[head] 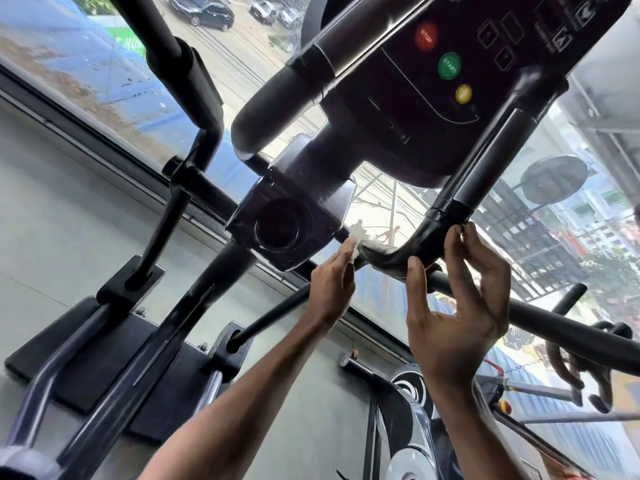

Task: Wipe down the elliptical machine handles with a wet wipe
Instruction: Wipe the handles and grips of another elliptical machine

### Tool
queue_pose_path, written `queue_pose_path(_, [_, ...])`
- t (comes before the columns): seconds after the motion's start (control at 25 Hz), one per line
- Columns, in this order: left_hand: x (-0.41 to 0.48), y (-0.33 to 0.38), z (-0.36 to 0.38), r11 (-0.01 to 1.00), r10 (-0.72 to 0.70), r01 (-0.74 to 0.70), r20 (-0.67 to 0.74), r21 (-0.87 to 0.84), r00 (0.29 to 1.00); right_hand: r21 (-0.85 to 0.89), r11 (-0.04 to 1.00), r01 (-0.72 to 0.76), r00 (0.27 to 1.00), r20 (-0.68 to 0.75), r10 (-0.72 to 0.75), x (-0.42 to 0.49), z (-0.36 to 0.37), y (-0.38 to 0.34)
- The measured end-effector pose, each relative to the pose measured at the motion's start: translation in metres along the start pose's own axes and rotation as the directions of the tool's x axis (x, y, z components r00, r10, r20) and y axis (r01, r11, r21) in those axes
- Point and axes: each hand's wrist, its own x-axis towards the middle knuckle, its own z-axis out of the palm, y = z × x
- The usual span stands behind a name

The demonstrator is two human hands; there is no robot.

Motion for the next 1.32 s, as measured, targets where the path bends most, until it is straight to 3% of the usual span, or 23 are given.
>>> queue_pose_path(0.2, [-0.013,0.022,0.004,0.983,0.164,-0.173,-0.133,-0.055,0.977,-0.022,1.000,-0.002,1.000,-0.008,0.002,-0.002,0.002,0.003])
queue_pose_path(0.36, [0.019,-0.020,0.014,0.998,0.025,-0.026,0.005,0.057,1.000,-0.040,0.999,0.006,1.000,-0.015,-0.006,-0.002,0.003,0.004])
queue_pose_path(0.52, [0.027,-0.028,0.017,0.957,0.017,-0.062,0.158,0.283,0.987,-0.021,1.000,0.004,1.000,-0.012,-0.004,-0.001,0.002,0.003])
queue_pose_path(0.64, [0.029,-0.029,0.017,0.944,0.032,-0.077,0.143,0.320,0.989,-0.024,1.000,-0.001,1.000,-0.005,0.001,-0.001,0.001,0.002])
queue_pose_path(0.76, [0.018,-0.006,0.004,0.993,0.024,-0.026,0.014,0.118,1.000,-0.023,1.000,-0.006,1.000,-0.016,0.005,-0.002,0.001,0.001])
queue_pose_path(0.92, [-0.011,0.046,-0.012,0.966,0.129,-0.165,-0.182,-0.199,0.975,-0.016,1.000,0.002,1.000,-0.009,-0.002,0.000,0.001,-0.001])
queue_pose_path(1.0, [-0.016,0.046,-0.010,0.960,0.132,-0.181,-0.223,-0.215,0.966,-0.023,1.000,0.011,1.000,-0.007,-0.011,0.001,0.001,-0.001])
queue_pose_path(1.08, [-0.019,0.036,0.000,0.990,0.012,-0.039,-0.201,-0.134,0.980,-0.025,1.000,0.015,1.000,-0.007,-0.015,0.001,0.000,0.000])
queue_pose_path(1.16, [-0.019,0.028,0.013,0.966,-0.244,0.231,-0.111,-0.116,0.963,-0.025,1.000,0.012,1.000,-0.009,-0.013,0.001,0.000,0.000])
queue_pose_path(1.24, [-0.019,0.030,0.024,0.864,-0.487,0.476,-0.034,-0.163,0.873,-0.021,1.000,0.014,1.000,-0.003,-0.015,0.001,0.000,-0.001])
queue_pose_path(1.32, [-0.022,0.045,0.026,0.795,-0.574,0.548,-0.032,-0.262,0.818,-0.023,1.000,0.017,1.000,-0.002,-0.017,0.000,0.000,0.001])
